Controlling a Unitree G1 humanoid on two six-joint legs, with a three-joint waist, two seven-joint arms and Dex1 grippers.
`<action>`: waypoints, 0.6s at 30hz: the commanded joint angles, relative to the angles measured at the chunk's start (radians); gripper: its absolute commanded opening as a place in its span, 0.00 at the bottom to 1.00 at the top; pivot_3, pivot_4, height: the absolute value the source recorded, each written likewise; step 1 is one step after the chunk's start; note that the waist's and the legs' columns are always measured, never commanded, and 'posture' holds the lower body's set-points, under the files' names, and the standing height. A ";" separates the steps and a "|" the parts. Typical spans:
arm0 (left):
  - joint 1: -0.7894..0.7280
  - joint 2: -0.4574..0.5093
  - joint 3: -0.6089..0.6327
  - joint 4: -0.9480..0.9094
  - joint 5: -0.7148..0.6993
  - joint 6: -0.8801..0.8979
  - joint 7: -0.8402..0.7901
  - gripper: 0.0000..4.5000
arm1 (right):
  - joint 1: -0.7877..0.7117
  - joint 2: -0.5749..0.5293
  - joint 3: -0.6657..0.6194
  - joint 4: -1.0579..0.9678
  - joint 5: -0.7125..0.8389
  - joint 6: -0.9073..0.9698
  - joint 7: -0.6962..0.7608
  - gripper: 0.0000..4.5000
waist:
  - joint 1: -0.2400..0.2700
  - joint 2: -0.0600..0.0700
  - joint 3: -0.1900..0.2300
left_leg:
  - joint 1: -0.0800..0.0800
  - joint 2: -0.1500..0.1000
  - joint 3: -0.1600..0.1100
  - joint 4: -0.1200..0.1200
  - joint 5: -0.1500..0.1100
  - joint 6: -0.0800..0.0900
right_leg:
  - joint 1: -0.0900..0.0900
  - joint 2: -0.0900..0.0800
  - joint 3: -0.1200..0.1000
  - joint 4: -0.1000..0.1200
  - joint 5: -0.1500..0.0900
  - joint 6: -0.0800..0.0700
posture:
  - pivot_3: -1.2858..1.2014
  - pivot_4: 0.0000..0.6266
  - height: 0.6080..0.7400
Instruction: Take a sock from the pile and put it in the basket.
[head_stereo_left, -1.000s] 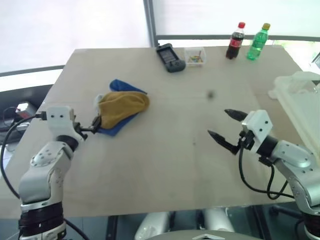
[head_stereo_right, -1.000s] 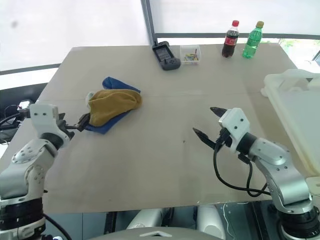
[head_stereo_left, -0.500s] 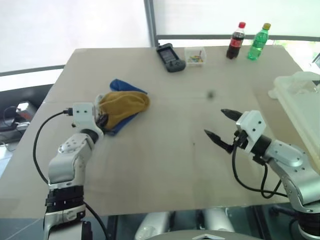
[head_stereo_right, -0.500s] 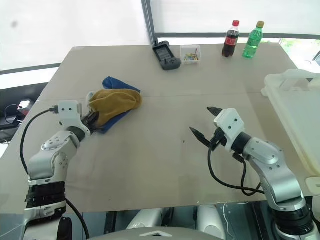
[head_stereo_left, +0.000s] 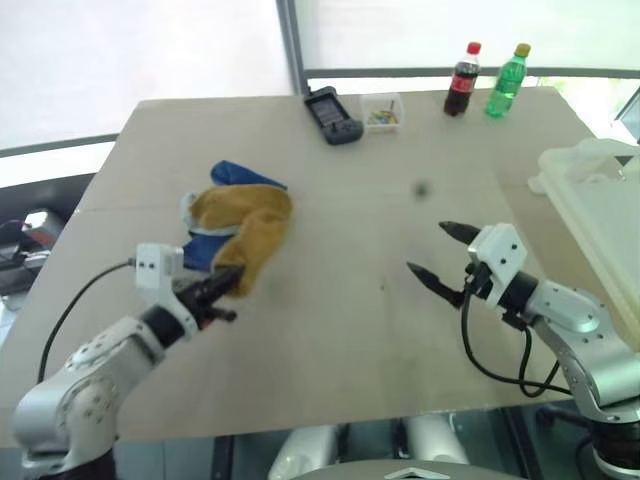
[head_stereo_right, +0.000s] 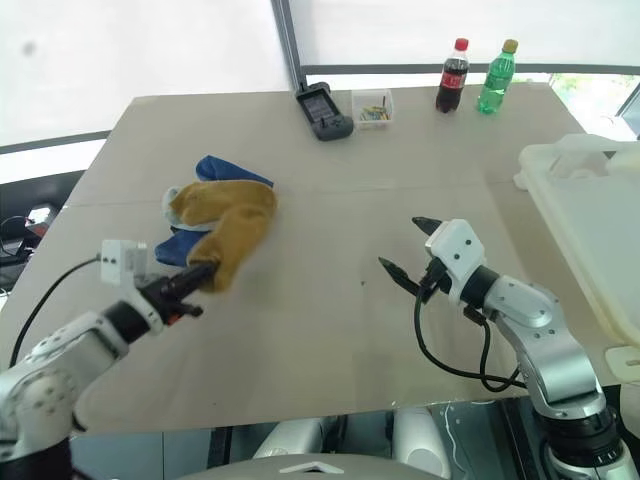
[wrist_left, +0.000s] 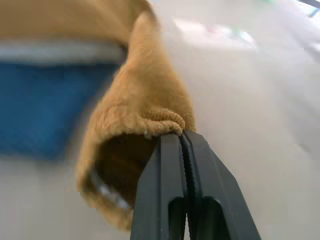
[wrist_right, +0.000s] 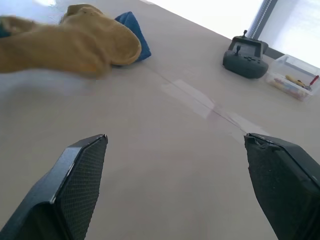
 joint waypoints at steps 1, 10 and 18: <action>0.100 0.063 0.057 -0.034 -0.153 0.094 -0.067 0.01 | -0.018 0.003 -0.001 -0.005 0.011 -0.029 0.016 1.00 | 0.003 0.000 0.000 | 0.000 0.000 0.000 0.000 0.000 0.000 | 0.000 0.000 0.000 0.000 0.000 0.000 | 0.52 0.24 1.00; 0.042 0.158 -0.155 0.016 -0.083 0.086 -0.086 0.01 | -0.011 0.005 0.000 -0.010 0.008 -0.021 0.020 1.00 | 0.011 0.002 0.001 | 0.000 0.000 0.000 0.000 -0.001 -0.002 | 0.001 -0.001 -0.001 -0.001 0.000 0.000 | 0.52 0.24 1.00; -0.365 0.134 -0.536 0.186 0.099 0.059 -0.178 0.01 | 0.065 -0.030 -0.020 -0.103 0.090 0.047 0.063 1.00 | 0.012 0.001 0.002 | -0.001 0.000 0.000 0.000 -0.001 -0.002 | 0.001 0.000 -0.001 -0.001 0.000 0.000 | 0.52 0.24 1.00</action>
